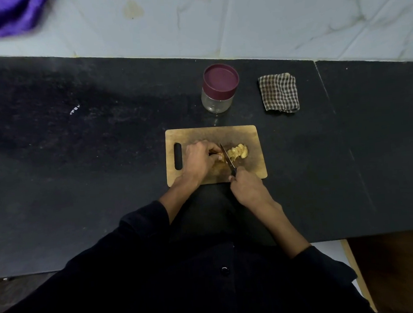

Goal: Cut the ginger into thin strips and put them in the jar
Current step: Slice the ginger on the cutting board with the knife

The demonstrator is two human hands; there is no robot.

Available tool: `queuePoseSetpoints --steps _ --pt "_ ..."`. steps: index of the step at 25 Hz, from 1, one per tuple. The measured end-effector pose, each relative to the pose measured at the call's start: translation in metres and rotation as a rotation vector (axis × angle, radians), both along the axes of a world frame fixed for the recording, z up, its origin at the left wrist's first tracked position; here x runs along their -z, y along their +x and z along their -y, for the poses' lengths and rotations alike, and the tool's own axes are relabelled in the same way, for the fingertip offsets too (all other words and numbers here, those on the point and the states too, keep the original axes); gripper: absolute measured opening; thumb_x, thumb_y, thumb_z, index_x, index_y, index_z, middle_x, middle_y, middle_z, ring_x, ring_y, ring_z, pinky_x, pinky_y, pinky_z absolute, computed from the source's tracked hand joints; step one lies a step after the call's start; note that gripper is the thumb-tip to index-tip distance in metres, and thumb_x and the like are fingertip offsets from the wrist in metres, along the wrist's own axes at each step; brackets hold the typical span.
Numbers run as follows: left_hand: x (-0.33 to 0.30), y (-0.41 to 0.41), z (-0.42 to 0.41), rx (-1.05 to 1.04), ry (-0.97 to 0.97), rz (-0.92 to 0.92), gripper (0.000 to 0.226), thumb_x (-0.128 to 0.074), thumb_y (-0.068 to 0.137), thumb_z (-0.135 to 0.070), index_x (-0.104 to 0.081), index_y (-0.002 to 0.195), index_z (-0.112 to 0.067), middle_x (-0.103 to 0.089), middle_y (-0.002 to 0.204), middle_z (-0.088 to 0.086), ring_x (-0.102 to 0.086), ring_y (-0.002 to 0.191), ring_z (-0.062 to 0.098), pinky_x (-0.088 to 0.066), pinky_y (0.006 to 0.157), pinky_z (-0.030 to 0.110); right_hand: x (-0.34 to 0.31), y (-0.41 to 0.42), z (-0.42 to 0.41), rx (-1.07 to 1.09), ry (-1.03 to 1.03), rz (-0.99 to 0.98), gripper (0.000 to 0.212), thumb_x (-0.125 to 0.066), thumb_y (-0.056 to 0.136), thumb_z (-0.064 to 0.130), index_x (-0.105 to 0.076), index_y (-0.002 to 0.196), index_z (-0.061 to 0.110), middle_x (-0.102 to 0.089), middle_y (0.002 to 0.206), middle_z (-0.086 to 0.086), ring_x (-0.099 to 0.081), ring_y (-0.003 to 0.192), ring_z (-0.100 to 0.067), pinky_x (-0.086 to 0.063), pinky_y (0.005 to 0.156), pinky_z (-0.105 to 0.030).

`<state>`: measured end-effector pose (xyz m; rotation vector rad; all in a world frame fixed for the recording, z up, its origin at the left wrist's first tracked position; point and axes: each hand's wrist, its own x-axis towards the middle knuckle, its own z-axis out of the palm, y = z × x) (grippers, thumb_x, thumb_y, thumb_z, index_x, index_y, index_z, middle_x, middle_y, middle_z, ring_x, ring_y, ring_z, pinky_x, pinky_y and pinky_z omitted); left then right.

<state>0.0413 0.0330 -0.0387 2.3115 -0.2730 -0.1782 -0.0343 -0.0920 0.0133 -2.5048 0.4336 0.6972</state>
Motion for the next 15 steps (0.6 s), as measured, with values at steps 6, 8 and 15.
queuePoseSetpoints --steps 6,8,15 --pt "0.0 0.002 0.001 -0.012 0.01 0.003 0.017 -0.078 0.076 -0.015 -0.076 0.092 -0.018 -0.072 0.096 -0.003 -0.063 0.093 0.01 -0.05 0.09 0.033 0.002 0.0 -0.011 -0.019 -0.102 0.033 0.023 -0.043 0.102 0.021 -0.046 0.12 0.008 -0.062 0.111 -0.014 -0.061 0.101 -0.031 -0.046 0.075 -0.04" --pt "0.001 0.002 0.002 -0.016 -0.001 0.004 0.017 -0.078 0.075 -0.014 -0.076 0.092 -0.016 -0.073 0.096 -0.002 -0.064 0.092 0.011 -0.05 0.09 0.033 0.001 0.001 -0.013 -0.018 -0.125 0.04 0.023 -0.044 0.101 0.019 -0.046 0.121 0.007 -0.062 0.113 -0.015 -0.061 0.103 -0.032 -0.044 0.074 -0.04" --pt "0.002 0.003 0.002 0.002 -0.002 -0.005 0.016 -0.077 0.076 -0.013 -0.075 0.091 -0.017 -0.072 0.095 -0.003 -0.065 0.091 0.009 -0.051 0.091 0.033 0.002 0.021 -0.017 -0.005 -0.109 0.015 0.025 -0.046 0.101 0.019 -0.05 0.122 0.006 -0.063 0.115 -0.015 -0.062 0.102 -0.029 -0.046 0.076 -0.038"
